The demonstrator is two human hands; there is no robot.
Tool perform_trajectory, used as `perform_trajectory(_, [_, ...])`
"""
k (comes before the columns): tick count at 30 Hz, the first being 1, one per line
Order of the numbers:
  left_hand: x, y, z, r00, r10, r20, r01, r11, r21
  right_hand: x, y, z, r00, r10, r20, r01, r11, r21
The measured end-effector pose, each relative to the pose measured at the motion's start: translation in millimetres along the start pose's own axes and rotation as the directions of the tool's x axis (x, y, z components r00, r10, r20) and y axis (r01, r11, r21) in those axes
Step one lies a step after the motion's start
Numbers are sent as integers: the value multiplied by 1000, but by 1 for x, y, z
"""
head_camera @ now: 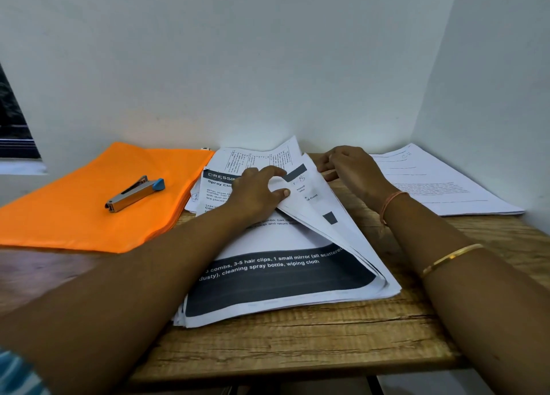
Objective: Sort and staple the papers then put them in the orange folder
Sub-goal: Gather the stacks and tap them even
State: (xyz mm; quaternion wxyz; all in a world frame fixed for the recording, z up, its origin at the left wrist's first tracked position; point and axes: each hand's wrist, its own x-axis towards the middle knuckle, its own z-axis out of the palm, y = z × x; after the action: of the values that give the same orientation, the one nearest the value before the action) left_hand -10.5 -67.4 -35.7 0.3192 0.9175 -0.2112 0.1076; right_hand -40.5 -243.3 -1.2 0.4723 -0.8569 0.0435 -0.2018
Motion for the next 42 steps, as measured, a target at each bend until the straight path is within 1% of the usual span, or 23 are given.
perform_trajectory(3, [0, 0, -1, 1000, -14, 11, 14, 1000, 14, -1, 0, 0, 1000, -13, 2, 13, 1000, 18])
perform_trajectory(7, [-1, 2, -1, 1000, -17, 24, 17, 1000, 22, -3, -4, -1, 1000, -30, -5, 30, 996, 87])
perform_trajectory(11, [-1, 5, 0, 998, -56, 10, 57, 998, -36, -6, -9, -1, 999, -25, 23, 23, 993, 113])
perform_trajectory(15, [-4, 7, -1, 992, -76, 104, 76, 997, 3, -9, -10, 0, 995, -36, 92, 22, 989, 145])
perform_trajectory(17, [-4, 8, -3, 991, -68, 115, 74, 996, -51, -11, -11, 0, 990, -47, 136, 26, 988, 152])
perform_trajectory(20, [-5, 11, -7, 994, -57, 94, 78, 970, -229, -14, -14, 1, 976, -64, 206, 26, 983, 182])
perform_trajectory(22, [-8, 16, -10, 990, -93, 102, 124, 923, -363, -16, -16, 3, 966, -82, 244, 26, 975, 222])
perform_trajectory(24, [-8, 19, -12, 985, -137, 104, 168, 890, -423, -17, -17, 4, 960, -101, 262, 34, 968, 247])
perform_trajectory(26, [-6, 18, -11, 979, -177, 98, 202, 883, -424, -18, -18, 5, 956, -109, 271, 43, 970, 241])
perform_trajectory(29, [-2, 14, -10, 956, -279, 88, 289, 855, -431, -19, -19, 7, 956, -93, 280, 38, 980, 196])
perform_trajectory(32, [-1, 14, -11, 942, -324, 85, 328, 842, -427, -19, -20, 8, 959, -70, 276, 27, 988, 154])
perform_trajectory(35, [-1, 14, -12, 936, -348, 55, 336, 835, -436, -19, -20, 8, 962, -73, 263, 38, 990, 135])
perform_trajectory(38, [-1, 13, -11, 938, -347, 5, 308, 826, -471, -18, -19, 9, 960, -75, 270, 40, 991, 131])
perform_trajectory(42, [-2, 13, -12, 946, -315, -75, 258, 873, -414, -17, -19, 11, 966, -44, 254, 13, 992, 124])
